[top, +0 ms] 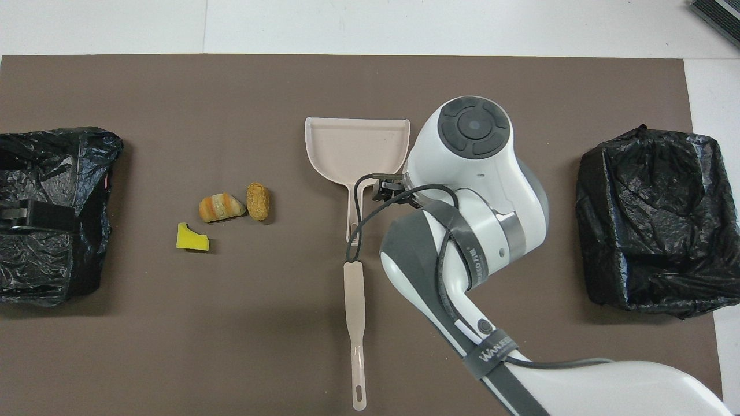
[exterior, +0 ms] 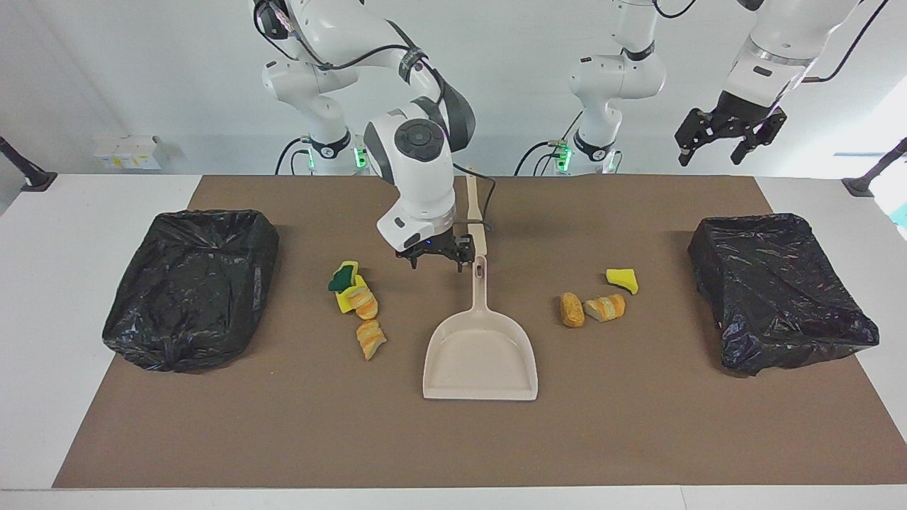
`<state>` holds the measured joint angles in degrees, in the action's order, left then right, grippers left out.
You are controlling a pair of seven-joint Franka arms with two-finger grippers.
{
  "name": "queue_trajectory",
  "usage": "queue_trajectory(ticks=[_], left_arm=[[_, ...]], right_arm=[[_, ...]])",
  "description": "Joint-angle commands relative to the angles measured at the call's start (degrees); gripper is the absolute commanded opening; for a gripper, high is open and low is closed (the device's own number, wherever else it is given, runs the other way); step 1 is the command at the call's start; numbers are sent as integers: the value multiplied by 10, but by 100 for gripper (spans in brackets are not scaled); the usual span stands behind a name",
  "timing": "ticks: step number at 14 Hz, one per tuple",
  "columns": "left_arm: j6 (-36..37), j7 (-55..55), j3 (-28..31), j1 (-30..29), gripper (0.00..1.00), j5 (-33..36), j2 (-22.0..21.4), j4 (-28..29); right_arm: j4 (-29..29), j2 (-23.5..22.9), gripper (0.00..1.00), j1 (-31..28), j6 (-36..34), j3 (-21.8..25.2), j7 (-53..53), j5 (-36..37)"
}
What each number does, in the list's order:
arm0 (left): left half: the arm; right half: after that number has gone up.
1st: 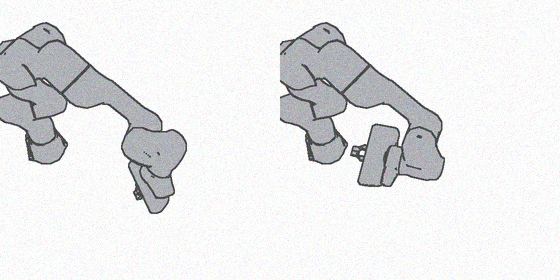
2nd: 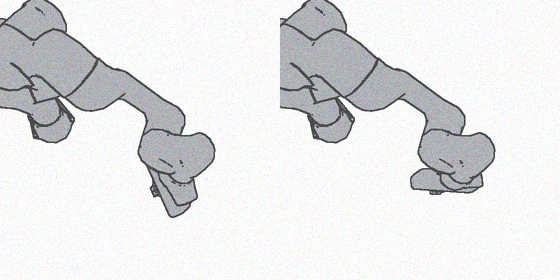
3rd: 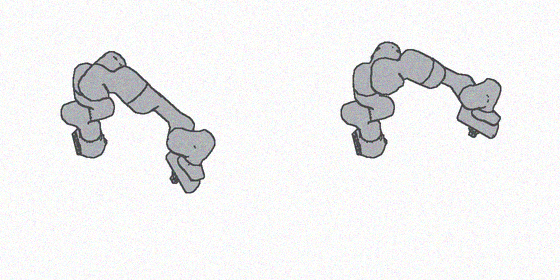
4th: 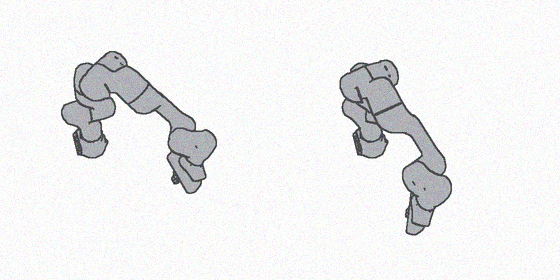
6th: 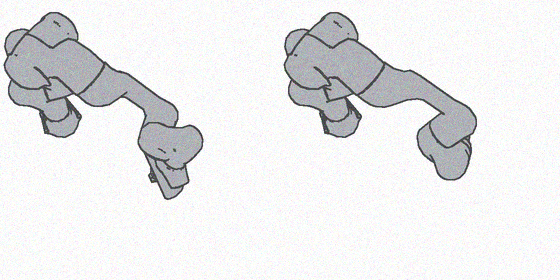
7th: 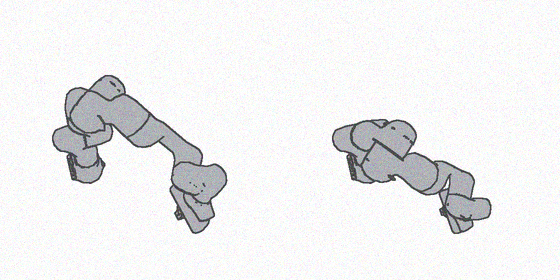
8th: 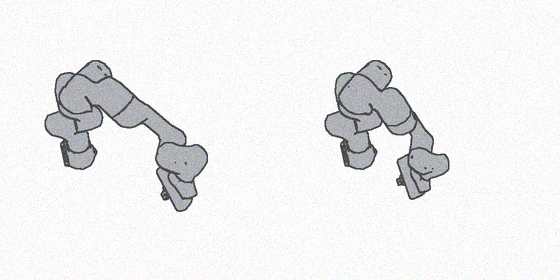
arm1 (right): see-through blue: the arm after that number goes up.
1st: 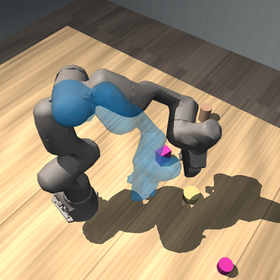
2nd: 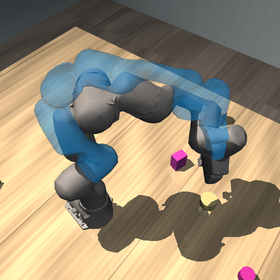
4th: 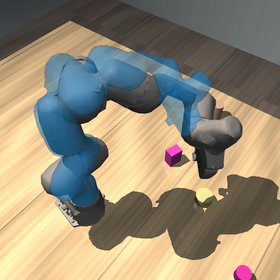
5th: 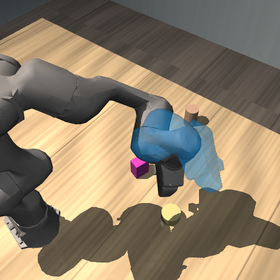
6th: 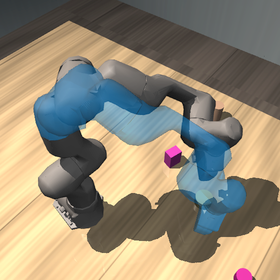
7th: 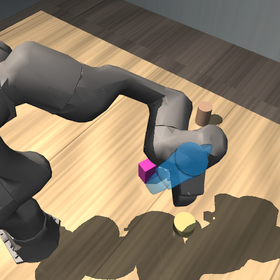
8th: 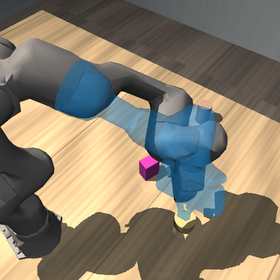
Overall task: Sweep and dump trash in bin
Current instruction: 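Reach the right gripper to the beige dustpan handle and grasp it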
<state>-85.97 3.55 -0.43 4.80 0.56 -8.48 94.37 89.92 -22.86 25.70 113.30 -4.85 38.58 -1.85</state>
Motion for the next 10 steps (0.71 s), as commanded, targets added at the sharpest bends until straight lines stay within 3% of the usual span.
queue_trajectory(ticks=[1,3,7,10], left_arm=[[5,-6,-2,-5,100,6,-3,-2],[5,-6,-3,-5,100,6,-3,-2],[5,-6,-3,-5,100,6,-3,-2],[5,-6,-2,-5,100,6,-3,-2]], right_arm=[[-82,-78,100,29,12,2,55,-5],[-106,-110,100,48,22,3,63,0],[-97,-120,100,62,36,3,64,15],[-97,-116,74,65,22,2,63,45]])
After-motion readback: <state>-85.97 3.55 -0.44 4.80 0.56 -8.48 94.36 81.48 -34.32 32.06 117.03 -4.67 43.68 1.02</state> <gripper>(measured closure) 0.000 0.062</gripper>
